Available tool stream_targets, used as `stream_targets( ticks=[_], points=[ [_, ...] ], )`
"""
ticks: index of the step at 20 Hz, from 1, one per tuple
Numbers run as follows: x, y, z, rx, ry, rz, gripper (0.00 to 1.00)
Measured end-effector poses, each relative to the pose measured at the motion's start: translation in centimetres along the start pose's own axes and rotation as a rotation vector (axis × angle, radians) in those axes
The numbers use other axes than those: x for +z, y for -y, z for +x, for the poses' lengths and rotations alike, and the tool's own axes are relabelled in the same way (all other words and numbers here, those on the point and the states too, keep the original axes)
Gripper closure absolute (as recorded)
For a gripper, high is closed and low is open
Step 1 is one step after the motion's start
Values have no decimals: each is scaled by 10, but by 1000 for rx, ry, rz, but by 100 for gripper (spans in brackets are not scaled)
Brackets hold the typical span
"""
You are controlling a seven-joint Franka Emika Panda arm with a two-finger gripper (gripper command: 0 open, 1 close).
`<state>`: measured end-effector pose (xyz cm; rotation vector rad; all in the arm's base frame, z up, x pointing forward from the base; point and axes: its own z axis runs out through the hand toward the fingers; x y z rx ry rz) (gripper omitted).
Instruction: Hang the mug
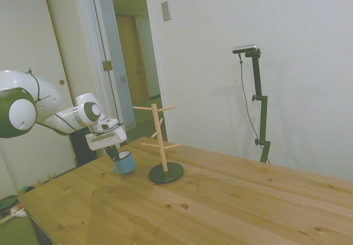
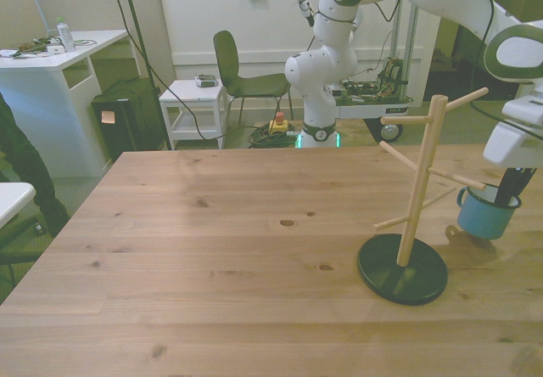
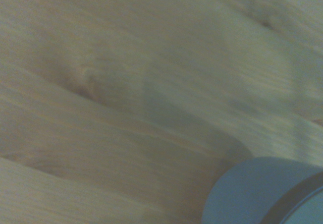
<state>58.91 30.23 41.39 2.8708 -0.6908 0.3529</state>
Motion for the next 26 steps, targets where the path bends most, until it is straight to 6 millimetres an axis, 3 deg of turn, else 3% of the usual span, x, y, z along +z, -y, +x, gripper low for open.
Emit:
stream_targets(
  ticks=[3, 6, 12, 26],
  points=[
    [-30, -24, 23, 9, -23, 18, 100],
    [-40, -36, 36, 6, -30, 22, 100],
    [-35, -29, 35, -14, -23, 24, 100],
    [-66, -32, 63, -2, -45, 43, 100]
  ],
)
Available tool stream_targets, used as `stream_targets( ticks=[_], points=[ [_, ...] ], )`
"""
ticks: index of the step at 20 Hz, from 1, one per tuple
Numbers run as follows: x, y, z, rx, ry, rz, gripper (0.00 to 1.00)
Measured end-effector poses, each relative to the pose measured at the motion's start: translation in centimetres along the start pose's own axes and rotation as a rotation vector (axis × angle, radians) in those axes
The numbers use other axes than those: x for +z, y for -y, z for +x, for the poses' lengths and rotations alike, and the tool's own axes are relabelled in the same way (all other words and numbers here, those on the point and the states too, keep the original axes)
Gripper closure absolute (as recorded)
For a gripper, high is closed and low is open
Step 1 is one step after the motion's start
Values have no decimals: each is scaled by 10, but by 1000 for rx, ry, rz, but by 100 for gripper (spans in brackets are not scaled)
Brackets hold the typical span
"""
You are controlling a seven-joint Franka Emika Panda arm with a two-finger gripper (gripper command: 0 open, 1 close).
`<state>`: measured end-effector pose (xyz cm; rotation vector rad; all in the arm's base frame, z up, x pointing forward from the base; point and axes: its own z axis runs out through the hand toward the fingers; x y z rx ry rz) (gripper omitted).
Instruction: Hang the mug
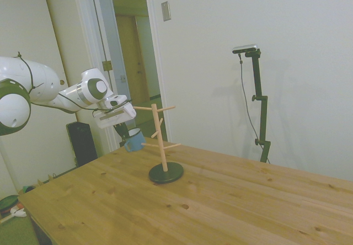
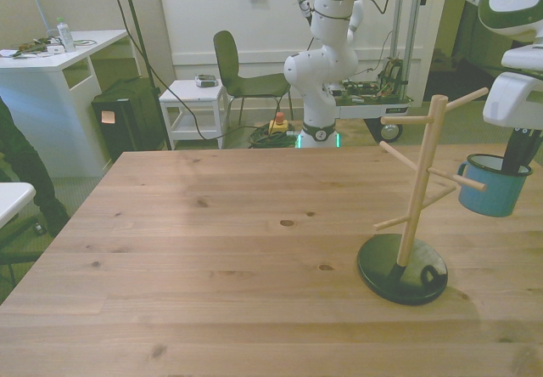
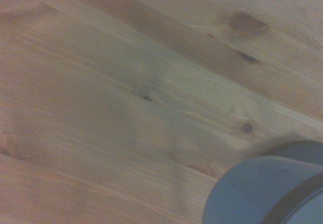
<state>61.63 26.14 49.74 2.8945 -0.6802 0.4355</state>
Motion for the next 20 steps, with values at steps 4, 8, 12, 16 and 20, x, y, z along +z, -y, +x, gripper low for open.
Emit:
stream_targets(
  ticks=[4, 8, 12, 16, 20],
  points=[
    [-25, 4, 3, -1, -11, 21, 100],
    [-52, 5, 6, 1, -22, 42, 100],
    [-85, 0, 13, 6, -31, 67, 100],
    [-120, -10, 21, 12, -45, 86, 100],
    [-139, -15, 28, 24, -54, 95, 100]
  ],
)
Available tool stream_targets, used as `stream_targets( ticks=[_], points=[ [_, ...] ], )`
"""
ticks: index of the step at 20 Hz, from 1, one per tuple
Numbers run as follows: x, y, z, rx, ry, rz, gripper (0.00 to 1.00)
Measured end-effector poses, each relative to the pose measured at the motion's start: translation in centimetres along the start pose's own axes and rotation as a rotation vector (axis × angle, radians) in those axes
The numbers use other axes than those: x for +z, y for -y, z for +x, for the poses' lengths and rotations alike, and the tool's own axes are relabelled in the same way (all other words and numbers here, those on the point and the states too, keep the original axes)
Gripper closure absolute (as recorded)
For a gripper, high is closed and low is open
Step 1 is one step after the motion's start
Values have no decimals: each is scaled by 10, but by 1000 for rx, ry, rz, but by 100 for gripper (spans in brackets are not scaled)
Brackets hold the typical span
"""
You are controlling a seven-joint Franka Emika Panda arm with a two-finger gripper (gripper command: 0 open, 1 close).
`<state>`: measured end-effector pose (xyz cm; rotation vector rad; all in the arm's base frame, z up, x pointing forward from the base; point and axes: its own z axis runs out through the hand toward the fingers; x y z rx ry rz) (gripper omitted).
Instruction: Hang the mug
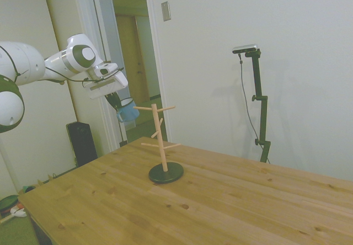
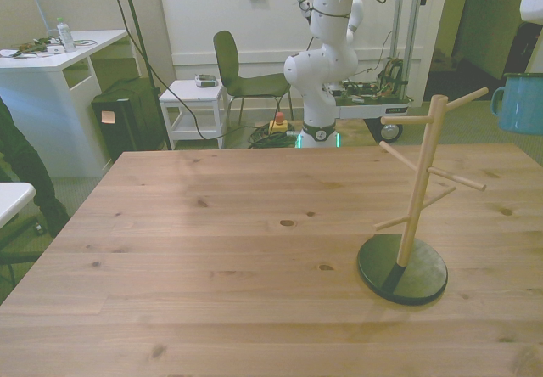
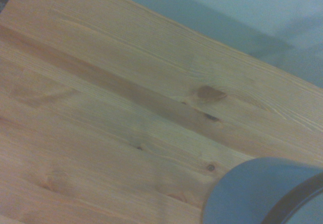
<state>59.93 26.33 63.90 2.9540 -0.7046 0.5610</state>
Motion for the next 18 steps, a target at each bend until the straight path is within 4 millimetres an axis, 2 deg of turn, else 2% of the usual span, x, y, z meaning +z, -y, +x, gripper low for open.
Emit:
stream_targets(
  ticks=[8, 18],
  points=[
    [-13, -6, 21, 11, 4, 15, 100],
    [-7, -22, 47, 26, 14, 18, 100]
  ],
)
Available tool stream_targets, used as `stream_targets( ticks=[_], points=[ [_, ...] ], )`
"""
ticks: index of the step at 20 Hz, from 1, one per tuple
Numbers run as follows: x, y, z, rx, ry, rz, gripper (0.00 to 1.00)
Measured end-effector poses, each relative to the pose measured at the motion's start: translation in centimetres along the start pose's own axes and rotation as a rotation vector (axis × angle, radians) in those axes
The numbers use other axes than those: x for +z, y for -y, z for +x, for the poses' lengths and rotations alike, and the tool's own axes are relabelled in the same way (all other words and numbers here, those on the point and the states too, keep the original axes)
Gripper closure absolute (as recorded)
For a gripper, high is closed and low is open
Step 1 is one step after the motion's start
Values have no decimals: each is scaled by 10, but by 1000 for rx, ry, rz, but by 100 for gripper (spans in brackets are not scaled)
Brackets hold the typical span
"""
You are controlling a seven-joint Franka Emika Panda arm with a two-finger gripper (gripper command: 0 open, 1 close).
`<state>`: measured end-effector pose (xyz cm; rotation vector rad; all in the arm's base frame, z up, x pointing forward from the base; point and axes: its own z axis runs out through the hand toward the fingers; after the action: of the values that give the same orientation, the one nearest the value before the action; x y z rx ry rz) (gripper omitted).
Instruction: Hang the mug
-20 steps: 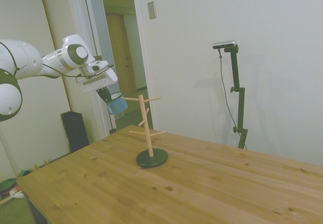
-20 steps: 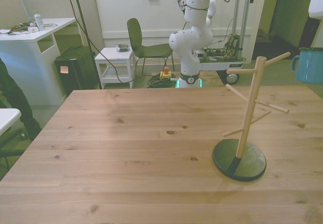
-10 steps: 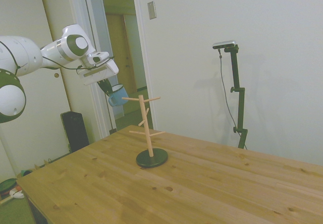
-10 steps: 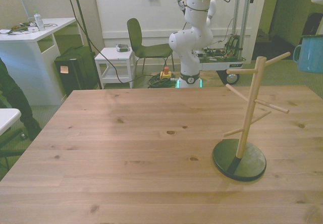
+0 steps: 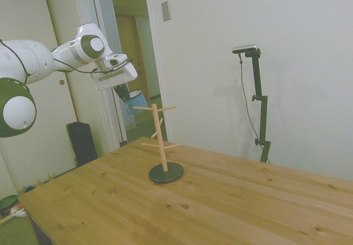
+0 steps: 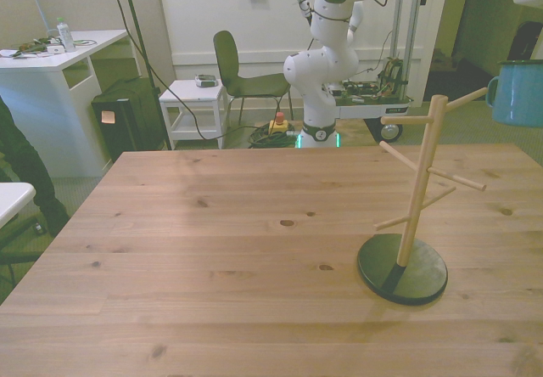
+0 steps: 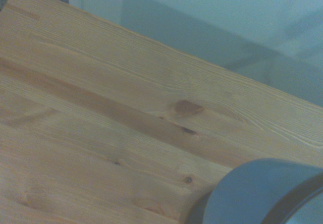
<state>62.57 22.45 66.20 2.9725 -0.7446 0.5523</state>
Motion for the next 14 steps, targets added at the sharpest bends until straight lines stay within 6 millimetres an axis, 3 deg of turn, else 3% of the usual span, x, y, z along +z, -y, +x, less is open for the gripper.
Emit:
stream_targets(
  ticks=[14],
  points=[
    [-2, -23, 20, 17, 12, 12, 100]
  ],
)
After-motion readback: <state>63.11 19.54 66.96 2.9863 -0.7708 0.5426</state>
